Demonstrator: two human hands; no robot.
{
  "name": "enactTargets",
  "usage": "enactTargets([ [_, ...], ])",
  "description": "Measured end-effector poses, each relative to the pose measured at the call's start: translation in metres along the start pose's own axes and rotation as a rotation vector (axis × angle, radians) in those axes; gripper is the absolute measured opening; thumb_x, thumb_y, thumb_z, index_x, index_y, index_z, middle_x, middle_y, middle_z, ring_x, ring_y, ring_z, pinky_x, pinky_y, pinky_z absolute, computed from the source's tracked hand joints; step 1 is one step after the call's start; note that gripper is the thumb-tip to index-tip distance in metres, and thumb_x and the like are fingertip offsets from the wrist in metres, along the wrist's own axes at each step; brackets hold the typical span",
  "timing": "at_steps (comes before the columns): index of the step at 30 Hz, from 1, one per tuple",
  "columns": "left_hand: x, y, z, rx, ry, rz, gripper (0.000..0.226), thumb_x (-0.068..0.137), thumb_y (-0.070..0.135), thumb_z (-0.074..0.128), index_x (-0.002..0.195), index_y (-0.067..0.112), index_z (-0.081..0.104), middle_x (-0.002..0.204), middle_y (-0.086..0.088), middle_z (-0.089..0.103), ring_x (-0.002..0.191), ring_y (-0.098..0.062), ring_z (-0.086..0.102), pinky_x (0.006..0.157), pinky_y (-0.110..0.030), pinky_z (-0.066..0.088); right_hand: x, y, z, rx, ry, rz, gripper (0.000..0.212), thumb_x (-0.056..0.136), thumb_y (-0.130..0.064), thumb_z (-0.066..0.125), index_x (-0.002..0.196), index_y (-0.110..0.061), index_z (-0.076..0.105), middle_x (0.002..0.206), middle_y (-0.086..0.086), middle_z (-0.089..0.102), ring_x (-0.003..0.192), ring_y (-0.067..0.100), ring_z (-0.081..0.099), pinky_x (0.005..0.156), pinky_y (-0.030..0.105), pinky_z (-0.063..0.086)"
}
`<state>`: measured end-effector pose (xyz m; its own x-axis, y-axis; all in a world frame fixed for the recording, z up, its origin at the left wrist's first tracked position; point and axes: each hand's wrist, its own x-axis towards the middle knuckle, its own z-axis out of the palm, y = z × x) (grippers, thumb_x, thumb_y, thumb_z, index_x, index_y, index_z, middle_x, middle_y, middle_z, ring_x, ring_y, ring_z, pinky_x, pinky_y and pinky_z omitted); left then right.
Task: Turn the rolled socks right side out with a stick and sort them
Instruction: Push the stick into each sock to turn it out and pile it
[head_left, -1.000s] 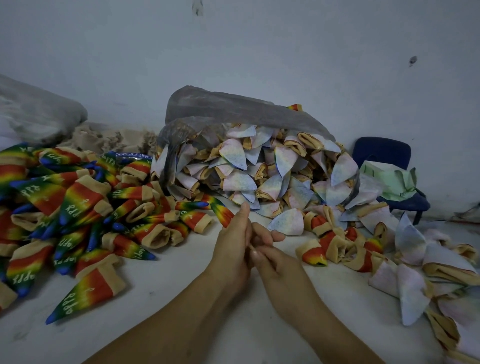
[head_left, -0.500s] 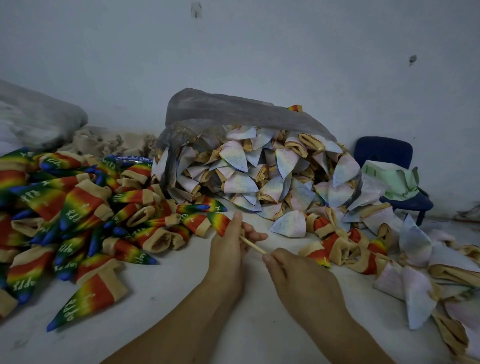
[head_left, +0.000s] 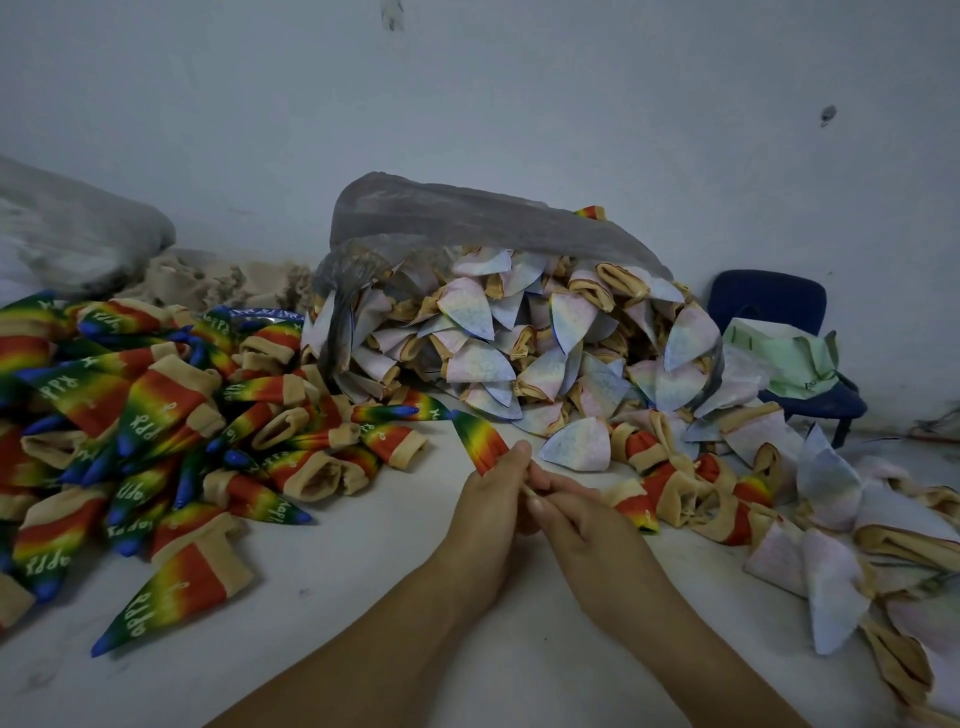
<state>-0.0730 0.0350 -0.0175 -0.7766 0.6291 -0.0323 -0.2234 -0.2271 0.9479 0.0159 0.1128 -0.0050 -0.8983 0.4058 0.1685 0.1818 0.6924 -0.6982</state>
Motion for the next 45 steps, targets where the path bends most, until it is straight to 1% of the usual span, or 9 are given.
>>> enactTargets([
  [4, -0.003, 0.002, -0.005, -0.046, -0.060, 0.043, 0.046, 0.103, 0.035, 0.043, 0.075, 0.019, 0.075, 0.102, -0.013, 0.075, 0.102, -0.029, 0.070, 0.091, -0.040, 0.050, -0.001, 0.005, -0.005, -0.117, 0.035, -0.047, 0.029, 0.095, -0.047, 0.039, 0.100, -0.035, 0.065, 0.090, -0.011, 0.069, 0.084, 0.002, 0.061, 0.077, 0.034, 0.051],
  [10, 0.004, 0.001, -0.010, -0.187, 0.025, 0.075, 0.033, 0.099, 0.034, 0.049, 0.090, 0.009, 0.068, 0.101, -0.013, 0.075, 0.099, -0.026, 0.072, 0.085, -0.035, 0.055, 0.001, 0.018, -0.018, -0.290, 0.108, -0.051, 0.013, 0.093, -0.049, 0.042, 0.091, -0.040, 0.051, 0.060, -0.014, 0.053, 0.058, 0.000, 0.050, 0.049, 0.024, 0.034],
  [21, -0.006, 0.001, -0.003, 0.130, -0.110, 0.116, 0.066, 0.087, 0.062, 0.031, 0.132, 0.022, 0.059, 0.117, 0.007, 0.072, 0.113, -0.013, 0.065, 0.102, -0.034, 0.050, 0.004, 0.018, -0.031, -0.518, 0.179, -0.195, 0.027, 0.098, -0.034, 0.035, 0.109, -0.031, 0.059, 0.093, -0.009, 0.052, 0.085, 0.012, 0.050, 0.073, 0.032, 0.043],
  [26, -0.008, 0.004, 0.000, 0.116, -0.080, 0.043, 0.027, 0.104, 0.023, 0.045, 0.122, 0.032, 0.062, 0.127, 0.007, 0.067, 0.117, -0.012, 0.062, 0.109, -0.037, 0.045, 0.005, 0.021, -0.039, -0.552, 0.085, -0.170, 0.034, 0.100, -0.025, 0.036, 0.126, -0.039, 0.053, 0.106, -0.007, 0.057, 0.093, 0.011, 0.045, 0.081, 0.030, 0.038],
  [31, -0.002, 0.008, 0.002, 0.155, -0.017, -0.078, 0.066, 0.087, -0.014, 0.036, 0.114, 0.036, 0.068, 0.130, 0.006, 0.065, 0.113, -0.010, 0.061, 0.108, -0.033, 0.045, 0.003, 0.021, -0.041, -0.514, 0.066, -0.092, 0.029, 0.100, -0.039, 0.030, 0.116, -0.035, 0.055, 0.097, -0.008, 0.064, 0.084, 0.009, 0.058, 0.075, 0.030, 0.047],
  [34, -0.002, 0.004, 0.002, 0.302, -0.013, -0.024, 0.047, 0.099, 0.004, 0.042, 0.133, 0.032, 0.060, 0.131, 0.011, 0.063, 0.120, -0.011, 0.057, 0.110, -0.035, 0.041, 0.000, 0.021, -0.039, -0.555, 0.117, -0.129, 0.030, 0.099, -0.042, 0.029, 0.110, -0.034, 0.056, 0.086, -0.007, 0.062, 0.076, 0.009, 0.057, 0.068, 0.030, 0.048],
  [37, -0.001, 0.004, -0.001, 0.385, -0.010, 0.043, 0.026, 0.104, 0.025, 0.046, 0.123, 0.033, 0.063, 0.114, 0.017, 0.065, 0.118, -0.008, 0.057, 0.099, -0.021, 0.042, -0.001, 0.017, -0.026, -0.549, 0.159, -0.171, 0.029, 0.098, -0.045, 0.030, 0.108, -0.037, 0.056, 0.065, -0.011, 0.050, 0.060, 0.006, 0.047, 0.050, 0.019, 0.032],
  [39, 0.001, 0.005, -0.004, 0.454, -0.021, 0.039, 0.027, 0.104, 0.024, 0.045, 0.120, 0.029, 0.066, 0.121, 0.008, 0.066, 0.123, -0.013, 0.056, 0.106, -0.027, 0.041, -0.003, 0.014, -0.012, -0.474, 0.176, -0.147, 0.029, 0.096, -0.049, 0.029, 0.105, -0.039, 0.054, 0.058, -0.011, 0.046, 0.056, 0.005, 0.043, 0.047, 0.018, 0.027],
  [45, -0.003, 0.002, -0.003, 0.375, -0.064, -0.019, 0.034, 0.103, 0.019, 0.042, 0.128, 0.031, 0.062, 0.138, 0.001, 0.059, 0.128, -0.017, 0.053, 0.115, -0.044, 0.036, -0.001, 0.023, -0.006, -0.109, 0.067, -0.030, 0.019, 0.095, -0.046, 0.036, 0.092, -0.045, 0.055, 0.084, -0.006, 0.067, 0.077, 0.007, 0.059, 0.072, 0.038, 0.050],
])
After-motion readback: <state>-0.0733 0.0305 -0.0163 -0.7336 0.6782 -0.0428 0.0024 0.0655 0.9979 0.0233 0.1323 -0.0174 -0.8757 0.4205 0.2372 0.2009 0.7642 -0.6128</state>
